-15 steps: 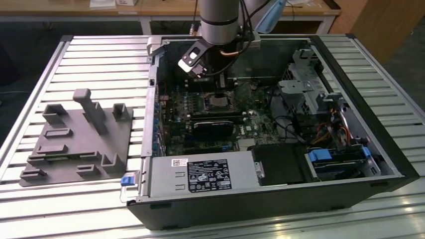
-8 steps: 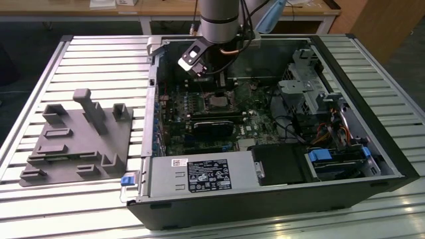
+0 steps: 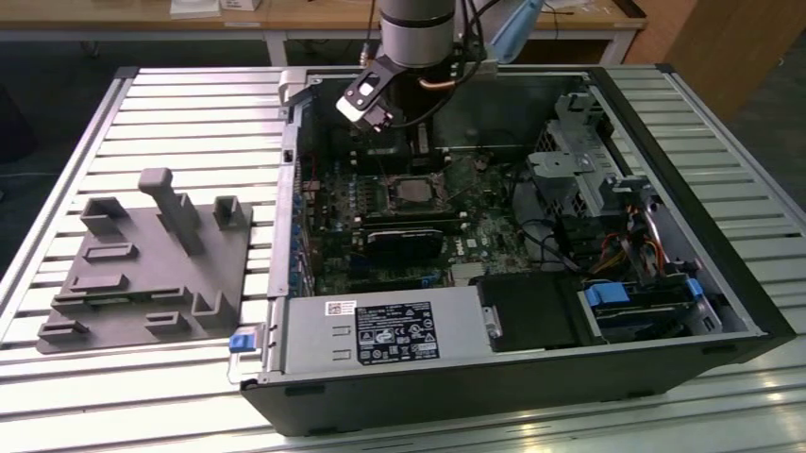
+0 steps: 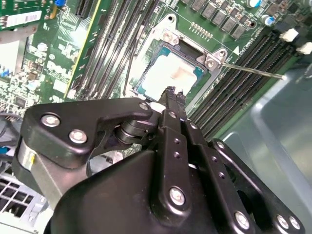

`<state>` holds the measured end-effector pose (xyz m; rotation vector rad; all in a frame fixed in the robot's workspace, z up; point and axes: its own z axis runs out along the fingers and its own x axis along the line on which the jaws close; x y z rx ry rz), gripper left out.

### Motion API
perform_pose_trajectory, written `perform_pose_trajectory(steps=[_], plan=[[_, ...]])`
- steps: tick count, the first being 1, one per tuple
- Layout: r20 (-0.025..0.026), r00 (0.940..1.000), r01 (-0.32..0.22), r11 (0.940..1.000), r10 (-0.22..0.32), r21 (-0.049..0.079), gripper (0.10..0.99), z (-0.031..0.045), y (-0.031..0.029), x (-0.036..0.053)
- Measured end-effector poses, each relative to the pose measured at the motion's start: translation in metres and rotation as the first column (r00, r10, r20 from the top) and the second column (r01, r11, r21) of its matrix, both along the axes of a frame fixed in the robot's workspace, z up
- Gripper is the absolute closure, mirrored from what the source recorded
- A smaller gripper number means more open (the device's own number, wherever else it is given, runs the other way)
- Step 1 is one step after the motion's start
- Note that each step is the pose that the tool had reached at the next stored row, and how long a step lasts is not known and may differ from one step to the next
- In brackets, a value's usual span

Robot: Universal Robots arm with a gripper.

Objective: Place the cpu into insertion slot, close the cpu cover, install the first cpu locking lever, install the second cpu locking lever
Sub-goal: 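Place the cpu into insertion slot, then close the cpu cover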

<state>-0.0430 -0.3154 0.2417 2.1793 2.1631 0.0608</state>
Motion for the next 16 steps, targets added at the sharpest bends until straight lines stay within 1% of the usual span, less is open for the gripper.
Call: perform_pose_trajectory(steps=[4, 7, 16], plan=[[0.0004, 1.0, 0.0, 1.0, 0.0, 0.0, 0.98, 0.0093, 0.0, 0.0], [0.0006, 1.0, 0.0, 1.0, 0.0, 0.0, 0.98, 0.0144, 0.0, 0.0], [0.0006, 1.0, 0.001, 1.0, -0.001, 0.0, 0.98, 0.0161, 0.0, 0.0]])
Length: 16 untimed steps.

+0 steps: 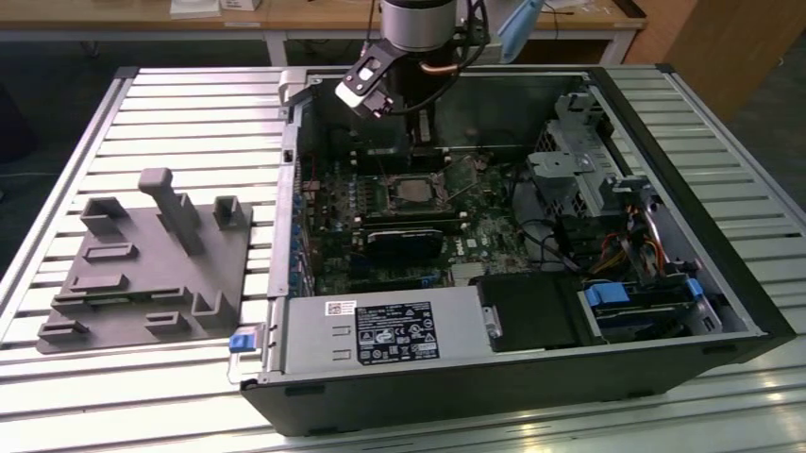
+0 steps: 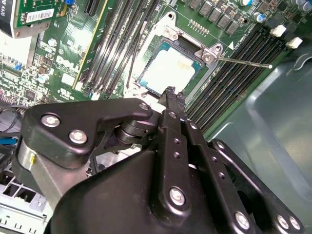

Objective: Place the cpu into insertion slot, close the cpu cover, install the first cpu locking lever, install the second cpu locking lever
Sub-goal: 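Close the cpu cover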

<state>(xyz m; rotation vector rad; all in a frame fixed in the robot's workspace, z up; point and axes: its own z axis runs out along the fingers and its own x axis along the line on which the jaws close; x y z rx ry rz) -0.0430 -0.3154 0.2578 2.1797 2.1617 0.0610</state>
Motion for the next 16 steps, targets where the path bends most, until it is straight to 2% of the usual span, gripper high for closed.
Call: perform_pose_trajectory(steps=[5, 10, 16], plan=[[0.0001, 1.0, 0.0, 1.0, 0.0, 0.0, 0.98, 0.0037, 0.0, 0.0], [0.0001, 1.0, 0.0, 1.0, 0.0, 0.0, 0.98, 0.0039, 0.0, 0.0009], [0.0001, 1.0, 0.0, 1.0, 0.0, 0.0, 0.98, 0.0039, 0.0, 0.0101]])
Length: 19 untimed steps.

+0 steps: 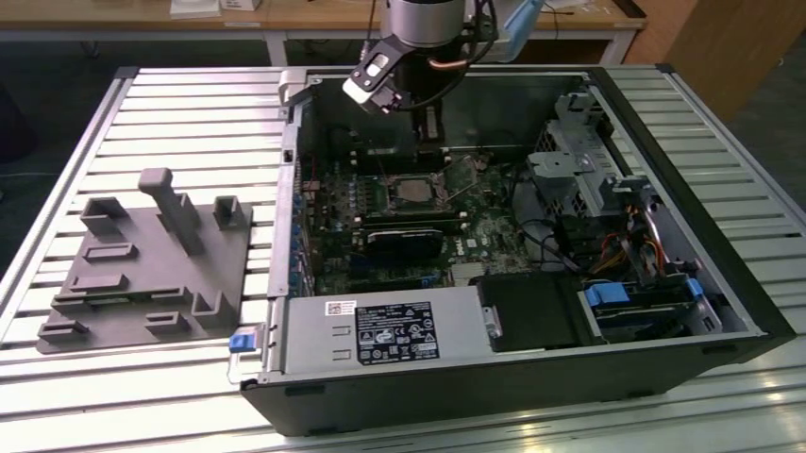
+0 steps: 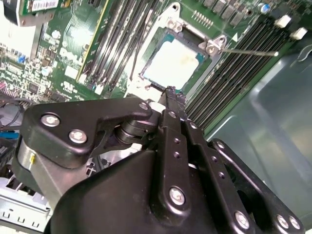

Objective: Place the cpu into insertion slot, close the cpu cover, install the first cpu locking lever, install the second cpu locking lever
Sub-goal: 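Close the cpu cover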

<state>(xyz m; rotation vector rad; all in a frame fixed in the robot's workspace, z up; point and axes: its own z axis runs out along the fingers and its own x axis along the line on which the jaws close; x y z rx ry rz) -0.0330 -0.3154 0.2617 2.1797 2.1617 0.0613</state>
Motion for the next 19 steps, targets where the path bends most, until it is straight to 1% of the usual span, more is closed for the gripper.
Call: perform_pose_trajectory(steps=[9, 14, 19], plan=[[0.0, 1.0, 0.0, 1.0, 0.0, 0.0, 0.98, 0.0, 0.0, 0.0149], [0.0, 1.0, 0.0, 1.0, 0.0, 0.0, 0.98, 0.0, 0.0, 0.0258], [0.0, 1.0, 0.0, 1.0, 0.0, 0.0, 0.98, 0.0, 0.0, 0.0394]])
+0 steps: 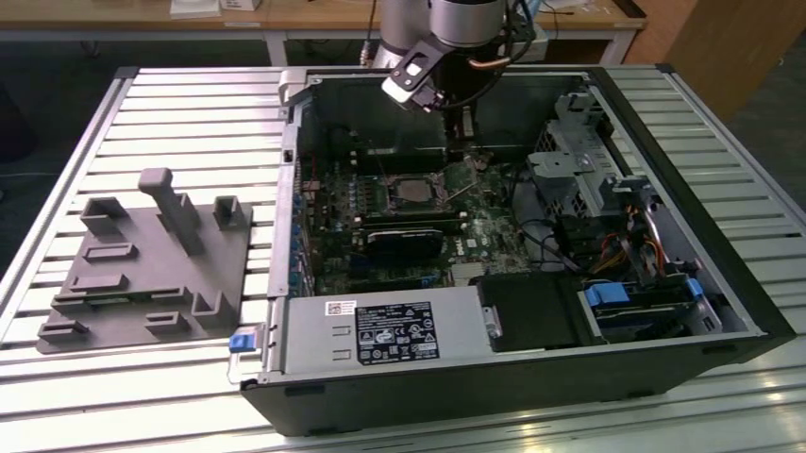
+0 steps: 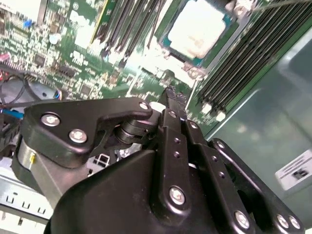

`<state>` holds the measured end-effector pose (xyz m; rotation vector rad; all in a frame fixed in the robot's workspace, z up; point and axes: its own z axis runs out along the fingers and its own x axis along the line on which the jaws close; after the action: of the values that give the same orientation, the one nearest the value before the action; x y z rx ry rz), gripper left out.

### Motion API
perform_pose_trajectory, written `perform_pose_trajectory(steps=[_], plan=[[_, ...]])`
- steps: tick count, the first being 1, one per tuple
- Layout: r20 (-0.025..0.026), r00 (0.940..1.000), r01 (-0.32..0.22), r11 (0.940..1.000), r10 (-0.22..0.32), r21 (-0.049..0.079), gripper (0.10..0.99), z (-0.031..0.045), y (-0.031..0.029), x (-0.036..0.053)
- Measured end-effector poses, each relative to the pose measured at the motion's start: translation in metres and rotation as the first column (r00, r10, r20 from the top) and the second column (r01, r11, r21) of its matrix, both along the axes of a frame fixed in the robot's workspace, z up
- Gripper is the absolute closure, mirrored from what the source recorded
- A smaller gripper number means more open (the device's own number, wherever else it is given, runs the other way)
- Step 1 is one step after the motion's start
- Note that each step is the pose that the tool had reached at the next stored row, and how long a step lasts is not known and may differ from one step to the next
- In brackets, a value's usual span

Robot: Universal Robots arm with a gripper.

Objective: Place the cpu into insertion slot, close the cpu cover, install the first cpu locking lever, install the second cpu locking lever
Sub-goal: 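Close the cpu cover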

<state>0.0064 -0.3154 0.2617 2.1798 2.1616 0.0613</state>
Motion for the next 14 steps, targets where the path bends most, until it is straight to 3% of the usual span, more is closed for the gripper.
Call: perform_pose_trajectory(steps=[14], plan=[[0.0, 1.0, 0.0, 1.0, 0.0, 0.0, 0.98, 0.0, 0.0, 0.0423]])
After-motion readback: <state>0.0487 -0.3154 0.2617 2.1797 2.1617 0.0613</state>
